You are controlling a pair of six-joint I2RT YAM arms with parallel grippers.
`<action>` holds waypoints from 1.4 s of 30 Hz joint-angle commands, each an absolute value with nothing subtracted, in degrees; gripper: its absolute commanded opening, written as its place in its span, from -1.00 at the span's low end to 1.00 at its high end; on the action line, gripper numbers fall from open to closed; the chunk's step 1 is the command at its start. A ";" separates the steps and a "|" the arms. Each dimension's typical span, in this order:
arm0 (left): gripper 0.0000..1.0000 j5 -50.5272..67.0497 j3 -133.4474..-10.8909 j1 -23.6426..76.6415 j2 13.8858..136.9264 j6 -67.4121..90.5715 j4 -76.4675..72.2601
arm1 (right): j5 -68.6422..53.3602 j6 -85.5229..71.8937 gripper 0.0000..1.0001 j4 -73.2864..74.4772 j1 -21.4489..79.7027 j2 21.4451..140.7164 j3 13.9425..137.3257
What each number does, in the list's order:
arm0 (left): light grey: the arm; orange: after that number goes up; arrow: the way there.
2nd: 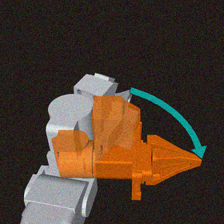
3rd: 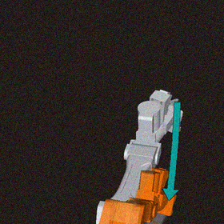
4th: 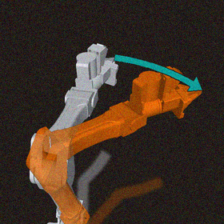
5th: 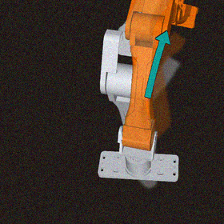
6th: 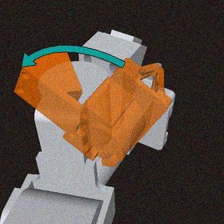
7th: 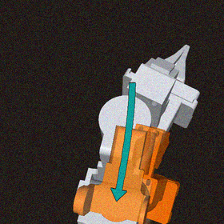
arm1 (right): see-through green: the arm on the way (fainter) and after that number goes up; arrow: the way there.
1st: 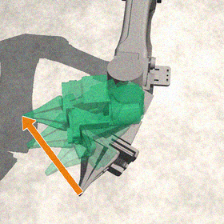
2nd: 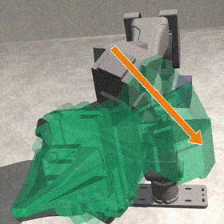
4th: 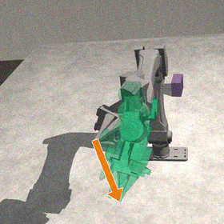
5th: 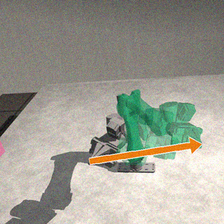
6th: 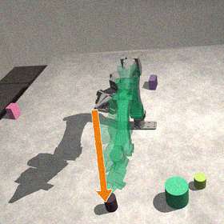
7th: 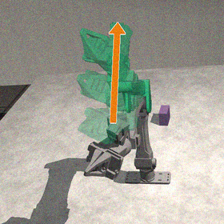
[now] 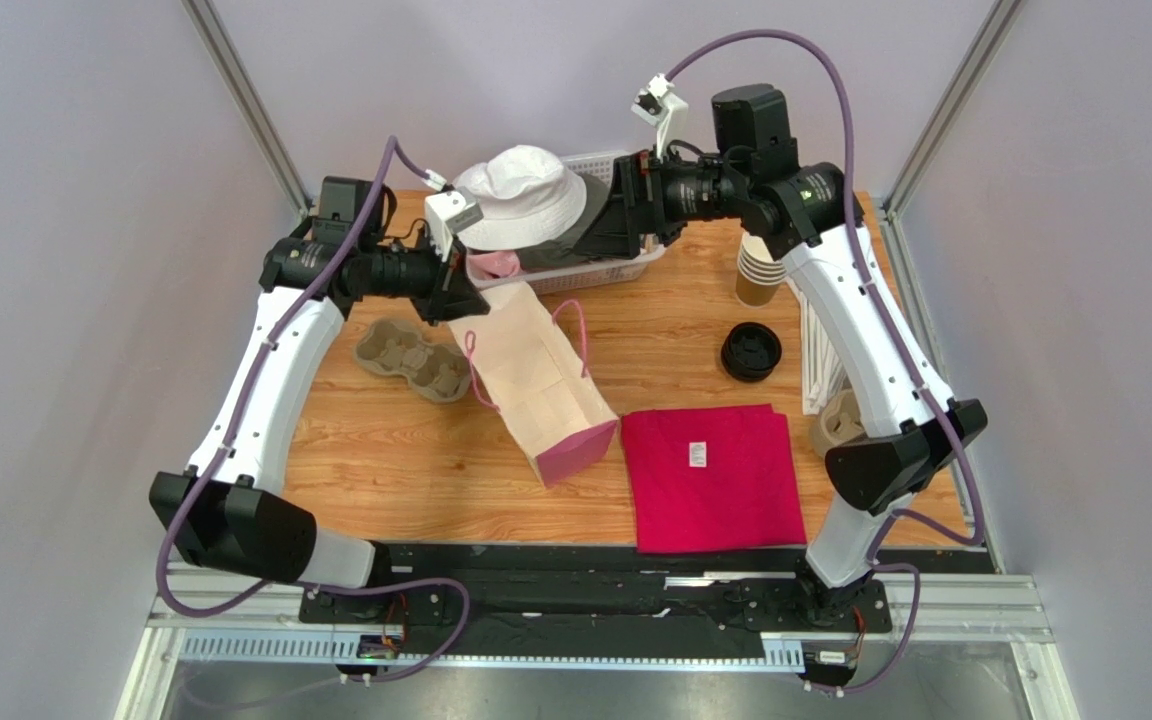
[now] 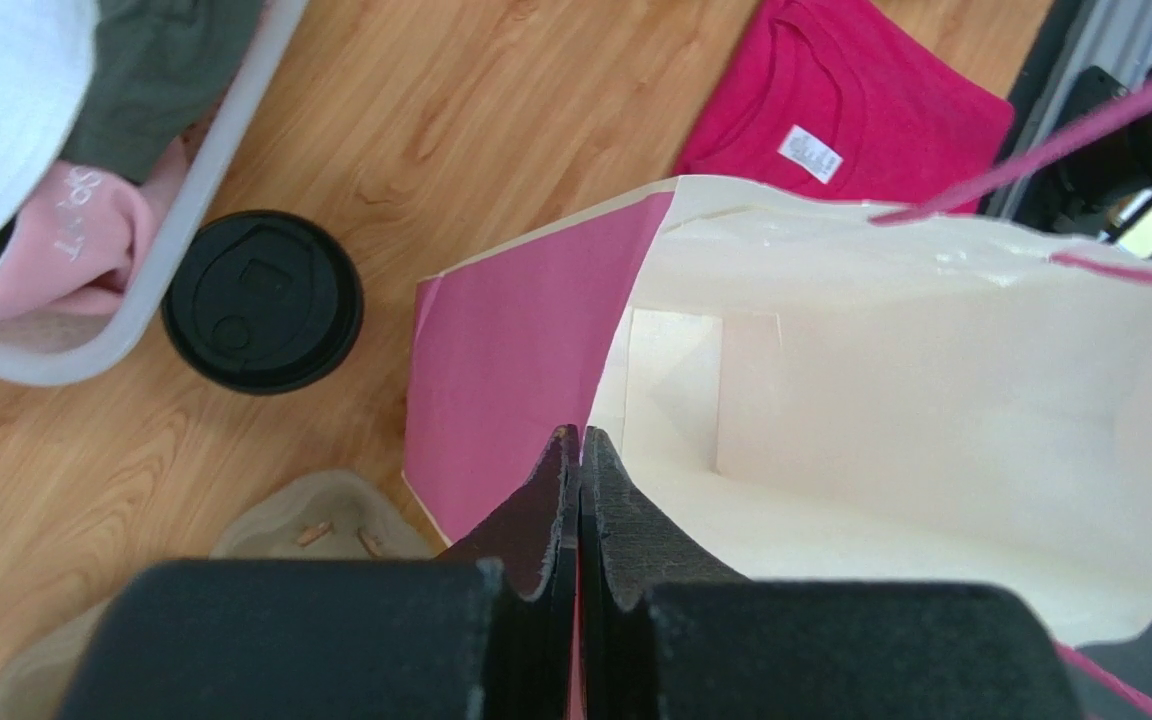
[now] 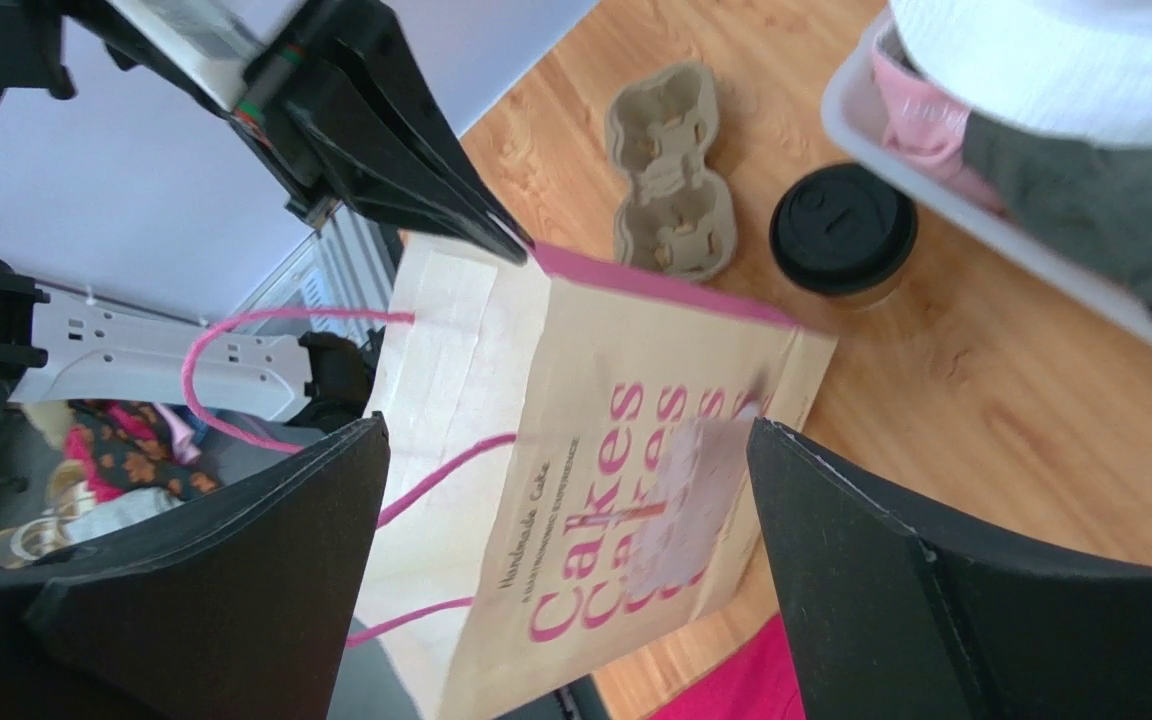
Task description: Pack the takeout coffee
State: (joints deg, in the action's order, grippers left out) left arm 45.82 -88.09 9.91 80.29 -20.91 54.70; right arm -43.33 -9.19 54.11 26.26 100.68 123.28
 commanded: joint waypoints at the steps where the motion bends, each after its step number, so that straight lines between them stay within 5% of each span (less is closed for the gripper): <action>1: -1.00 53.60 -92.63 9.84 83.31 -29.00 61.25 | -39.56 -3.87 0.90 53.79 29.53 98.00 126.91; 18: -0.97 55.37 -98.00 14.68 88.15 -29.98 64.96 | -34.62 6.24 0.57 54.49 36.12 103.18 122.52; 21: -0.78 55.29 -97.56 14.68 87.98 -27.96 62.94 | -35.51 7.73 0.54 54.41 36.39 102.75 119.89; 25: -0.19 55.11 -96.24 14.59 86.75 -24.44 59.69 | -36.82 12.12 0.55 54.49 36.39 101.95 118.57; 38: 0.28 61.08 -91.41 3.09 80.08 -2.30 39.41 | -38.75 30.05 0.80 55.72 36.39 107.75 126.11; 42: 0.59 58.55 -87.28 -1.30 75.77 2.80 36.21 | -42.27 35.41 0.89 55.72 37.09 109.95 129.02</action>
State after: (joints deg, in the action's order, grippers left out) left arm 58.02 -89.45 1.76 81.80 -5.30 44.03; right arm -37.60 27.20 56.71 36.01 108.57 124.70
